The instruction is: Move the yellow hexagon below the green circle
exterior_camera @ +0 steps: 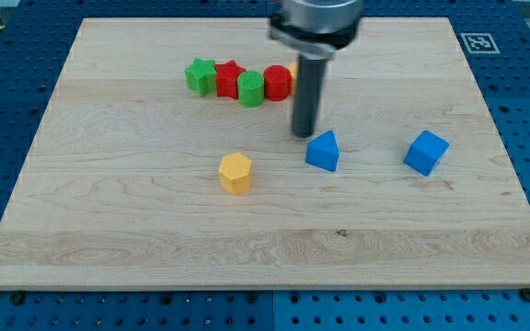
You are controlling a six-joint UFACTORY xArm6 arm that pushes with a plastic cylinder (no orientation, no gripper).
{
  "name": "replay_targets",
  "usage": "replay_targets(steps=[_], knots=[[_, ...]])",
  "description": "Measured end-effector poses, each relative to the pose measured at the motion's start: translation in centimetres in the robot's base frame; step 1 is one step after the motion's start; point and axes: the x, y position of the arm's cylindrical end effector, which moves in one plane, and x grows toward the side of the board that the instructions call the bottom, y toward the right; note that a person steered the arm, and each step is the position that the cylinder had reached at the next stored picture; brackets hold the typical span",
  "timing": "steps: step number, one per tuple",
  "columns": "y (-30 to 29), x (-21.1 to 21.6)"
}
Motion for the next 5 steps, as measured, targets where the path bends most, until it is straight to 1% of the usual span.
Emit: replay_targets(steps=[1, 2, 3, 4, 5], knots=[[-2.3, -2.4], [-2.3, -5.2], [-2.3, -5.6], [-1.7, -4.5], [-1.8, -2.0]])
